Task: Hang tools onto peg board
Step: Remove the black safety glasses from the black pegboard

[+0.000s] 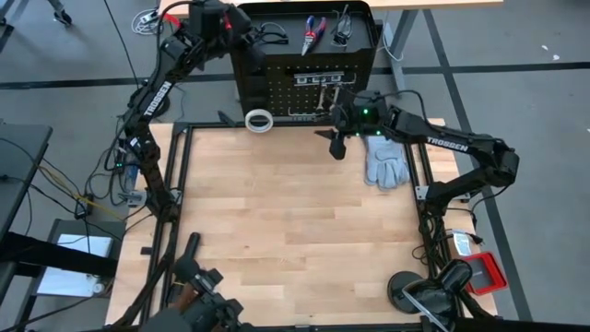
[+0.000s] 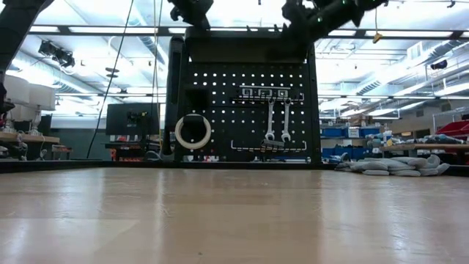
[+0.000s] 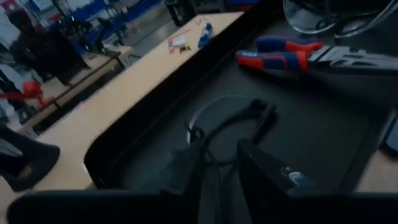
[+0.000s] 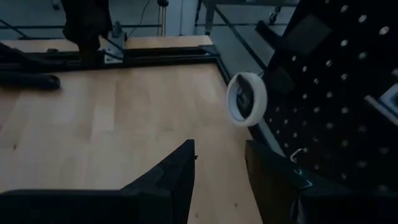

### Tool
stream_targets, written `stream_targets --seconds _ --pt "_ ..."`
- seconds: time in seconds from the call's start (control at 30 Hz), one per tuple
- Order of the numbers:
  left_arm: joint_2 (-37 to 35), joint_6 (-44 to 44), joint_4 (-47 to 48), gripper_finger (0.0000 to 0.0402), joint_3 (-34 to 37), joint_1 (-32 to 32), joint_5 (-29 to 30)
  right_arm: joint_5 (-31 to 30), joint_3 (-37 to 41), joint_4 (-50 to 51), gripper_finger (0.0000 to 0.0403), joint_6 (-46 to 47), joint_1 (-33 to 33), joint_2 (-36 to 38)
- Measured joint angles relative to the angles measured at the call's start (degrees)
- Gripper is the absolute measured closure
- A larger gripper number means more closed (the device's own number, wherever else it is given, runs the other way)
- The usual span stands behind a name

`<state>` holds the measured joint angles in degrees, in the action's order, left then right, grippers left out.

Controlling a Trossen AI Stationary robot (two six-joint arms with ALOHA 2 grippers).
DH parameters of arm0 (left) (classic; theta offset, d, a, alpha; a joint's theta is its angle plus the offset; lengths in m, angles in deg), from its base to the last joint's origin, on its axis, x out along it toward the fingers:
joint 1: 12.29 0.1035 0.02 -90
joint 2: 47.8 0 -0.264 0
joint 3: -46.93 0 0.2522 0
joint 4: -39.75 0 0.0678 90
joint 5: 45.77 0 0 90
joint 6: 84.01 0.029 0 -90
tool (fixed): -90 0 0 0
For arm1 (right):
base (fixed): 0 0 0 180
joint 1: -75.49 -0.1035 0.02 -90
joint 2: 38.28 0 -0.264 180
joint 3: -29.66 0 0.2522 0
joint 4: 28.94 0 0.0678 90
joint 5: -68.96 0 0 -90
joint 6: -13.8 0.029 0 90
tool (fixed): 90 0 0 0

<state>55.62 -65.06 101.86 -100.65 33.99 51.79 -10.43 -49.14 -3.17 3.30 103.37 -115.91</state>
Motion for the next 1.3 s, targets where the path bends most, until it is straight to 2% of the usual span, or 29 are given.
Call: stream_targets --seconds 0.23,0.4,0.5,0.6,0.73,0.8,1.07,1.3 --pt "-0.1 2.4 -1.9 0.0257 0.0 0.3 0.1 2.1 10.0 -11.7 0.0253 2.3 -0.1 0.0" --pt "-0.1 2.3 -3.0 0.0247 0.0 1.7 1.2 5.5 17.2 -22.3 0.0253 3.9 -0.7 0.0" --pt "0.0 1.4 -4.5 0.0246 0.0 3.1 1.1 5.7 18.9 -27.1 0.0253 3.6 -1.0 0.0" --pt "0.3 -1.6 -4.8 0.0246 0.0 4.7 -0.1 5.7 18.5 -27.3 0.0253 3.6 -0.9 0.0" --pt "1.3 -9.1 -4.3 0.0246 0.0 7.3 -8.4 5.8 18.3 -28.2 0.0254 3.8 -0.9 0.0" --pt "1.7 -10.2 -3.8 0.0246 0.1 7.8 -10.1 5.8 18.3 -28.2 0.0254 3.9 -0.9 0.0" --pt "3.2 -7.1 -0.1 0.0247 0.1 8.0 -10.5 6.0 18.3 -28.2 0.0257 3.9 -0.9 0.0" --pt "3.5 -4.1 1.5 0.0259 -0.1 6.8 -3.7 6.0 18.3 -28.2 0.026 3.6 -0.9 0.0"
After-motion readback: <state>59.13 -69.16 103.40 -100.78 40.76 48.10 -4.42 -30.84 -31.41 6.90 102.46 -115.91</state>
